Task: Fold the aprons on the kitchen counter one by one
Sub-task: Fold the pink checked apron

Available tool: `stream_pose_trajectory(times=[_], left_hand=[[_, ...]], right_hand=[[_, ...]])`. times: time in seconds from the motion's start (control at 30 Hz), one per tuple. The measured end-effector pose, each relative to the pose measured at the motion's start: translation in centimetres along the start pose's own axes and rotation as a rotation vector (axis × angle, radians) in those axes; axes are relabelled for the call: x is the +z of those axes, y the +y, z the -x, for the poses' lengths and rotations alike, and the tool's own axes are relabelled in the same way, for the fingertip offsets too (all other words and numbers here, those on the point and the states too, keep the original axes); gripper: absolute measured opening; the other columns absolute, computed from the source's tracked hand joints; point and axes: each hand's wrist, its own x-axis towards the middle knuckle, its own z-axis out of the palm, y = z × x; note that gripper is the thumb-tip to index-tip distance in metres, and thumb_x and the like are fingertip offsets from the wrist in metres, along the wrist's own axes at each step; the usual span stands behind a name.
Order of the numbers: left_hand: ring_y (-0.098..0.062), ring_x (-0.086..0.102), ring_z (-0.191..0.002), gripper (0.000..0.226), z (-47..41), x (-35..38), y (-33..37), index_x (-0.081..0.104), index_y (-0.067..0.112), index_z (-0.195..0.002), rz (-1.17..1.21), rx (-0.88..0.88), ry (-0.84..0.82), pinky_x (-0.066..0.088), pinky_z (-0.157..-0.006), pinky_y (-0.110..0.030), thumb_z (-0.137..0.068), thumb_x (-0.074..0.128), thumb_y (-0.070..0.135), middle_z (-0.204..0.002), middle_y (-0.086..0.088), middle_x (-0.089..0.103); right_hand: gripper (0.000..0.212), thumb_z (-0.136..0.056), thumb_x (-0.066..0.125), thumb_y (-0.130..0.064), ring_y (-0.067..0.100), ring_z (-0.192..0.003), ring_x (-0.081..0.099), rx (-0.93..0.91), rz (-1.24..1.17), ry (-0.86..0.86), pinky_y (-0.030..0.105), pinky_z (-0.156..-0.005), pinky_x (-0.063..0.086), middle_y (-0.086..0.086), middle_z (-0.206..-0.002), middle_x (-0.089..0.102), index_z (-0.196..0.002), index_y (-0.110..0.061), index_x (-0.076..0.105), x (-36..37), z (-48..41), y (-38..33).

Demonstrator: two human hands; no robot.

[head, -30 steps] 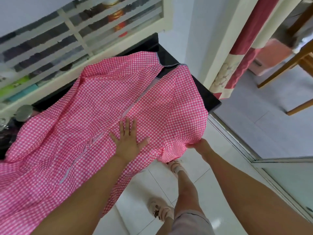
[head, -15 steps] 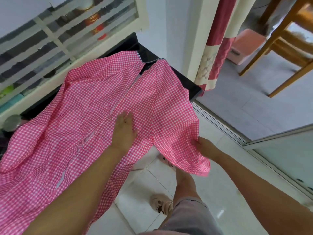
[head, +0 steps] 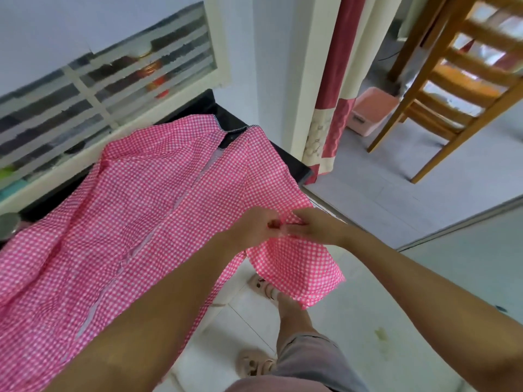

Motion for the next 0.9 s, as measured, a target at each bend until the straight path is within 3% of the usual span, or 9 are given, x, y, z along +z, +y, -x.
stream_pose_trajectory(times=[0.17, 0.23, 0.33, 0.47, 0.6, 0.63, 0.7, 0.8, 0.9], left_hand=[[-0.008, 0.052, -0.061, 0.012, -0.5, -0.3, -0.8, 0.068, 0.003, -0.085, 0.077, -0.052, 0.179, 0.043, -0.065, -0.023, -0.089, 0.064, 0.014, -0.069, 0.004, 0.058], [-0.008, 0.052, -0.063, 0.012, -0.8, -0.5, -1.0, 0.068, 0.004, -0.084, 0.078, -0.095, 0.220, 0.043, -0.067, -0.022, -0.090, 0.063, 0.014, -0.069, 0.005, 0.058], [-0.012, 0.053, -0.067, 0.016, -1.4, -0.5, -1.7, 0.068, 0.003, -0.082, 0.045, -0.163, 0.251, 0.041, -0.070, -0.023, -0.090, 0.063, 0.016, -0.075, -0.003, 0.062], [-0.011, 0.042, -0.059, 0.036, -2.0, -0.6, -2.4, 0.049, 0.015, -0.057, -0.015, -0.239, 0.284, 0.033, -0.064, -0.027, -0.092, 0.061, 0.016, -0.062, 0.000, 0.049], [-0.020, 0.057, -0.065, 0.024, -2.2, -0.9, -2.8, 0.061, 0.011, -0.067, 0.001, -0.285, 0.240, 0.049, -0.072, -0.034, -0.089, 0.066, 0.020, -0.065, -0.001, 0.057], [-0.018, 0.061, -0.063, 0.019, -2.2, -1.0, -2.8, 0.065, 0.008, -0.074, 0.062, -0.300, 0.199, 0.053, -0.071, -0.032, -0.089, 0.066, 0.019, -0.066, 0.000, 0.060], [-0.011, 0.066, -0.063, 0.015, -2.0, -2.0, -1.9, 0.068, 0.001, -0.094, 0.264, -0.343, 0.097, 0.055, -0.065, -0.022, -0.089, 0.065, 0.014, -0.073, -0.002, 0.066], [-0.021, 0.069, -0.088, 0.028, -0.5, -5.7, -0.8, 0.062, 0.003, -0.116, 0.581, -0.386, 0.064, 0.056, -0.086, -0.033, -0.093, 0.059, 0.018, -0.098, -0.009, 0.071], [-0.023, 0.065, -0.109, 0.037, 2.5, -9.6, -0.5, 0.054, 0.012, -0.128, 0.857, -0.244, 0.000, 0.051, -0.097, -0.038, -0.098, 0.046, 0.031, -0.120, -0.010, 0.066]], right_hand=[[0.052, -0.085, 0.067, -0.040, 0.010, -0.098, 0.058, 0.138, 0.143, -0.277, 0.019, -0.092, 0.048, -0.008, -0.116, 0.061, -0.128, -0.014, 0.058, -2.5, 2.1, 1.9], [0.052, -0.082, 0.068, -0.046, 0.012, -0.096, 0.059, 0.171, 0.242, -0.375, 0.031, -0.102, 0.045, -0.005, -0.115, 0.065, -0.123, -0.014, 0.062, -3.6, 3.1, 3.0], [0.060, -0.076, 0.068, -0.057, 0.013, -0.106, 0.059, 0.222, 0.311, -0.480, 0.034, -0.109, 0.037, -0.009, -0.119, 0.064, -0.123, -0.021, 0.062, -5.3, 4.4, 3.7], [0.063, -0.071, 0.073, -0.056, 0.011, -0.110, 0.059, 0.271, 0.383, -0.624, 0.038, -0.111, 0.036, -0.011, -0.122, 0.064, -0.125, -0.025, 0.061, -7.9, 5.7, 2.9], [0.032, -0.088, 0.067, -0.029, 0.016, -0.114, 0.060, 0.243, 0.004, -0.685, 0.038, -0.106, 0.042, -0.006, -0.122, 0.065, -0.118, -0.026, 0.059, -10.7, 7.5, 0.8], [0.032, -0.088, 0.067, -0.027, 0.019, -0.113, 0.062, 0.211, -0.142, -0.665, 0.037, -0.103, 0.046, -0.003, -0.121, 0.066, -0.119, -0.022, 0.058, -11.3, 7.8, 0.1], [0.055, -0.077, 0.076, -0.039, 0.022, -0.109, 0.063, 0.152, -0.429, -0.581, 0.034, -0.094, 0.050, 0.002, -0.119, 0.067, -0.122, -0.014, 0.055, -12.4, 8.0, -1.5], [0.082, -0.055, 0.088, -0.047, 0.019, -0.102, 0.067, 0.049, -0.637, -0.456, 0.029, -0.085, 0.053, 0.003, -0.113, 0.069, -0.120, -0.011, 0.055, -13.7, 6.7, -5.0], [0.052, -0.056, 0.087, -0.034, 0.018, -0.081, 0.071, -0.050, -0.900, -0.361, 0.027, -0.072, 0.057, 0.007, -0.091, 0.073, -0.096, -0.007, 0.069, -13.4, 4.7, -8.8]])
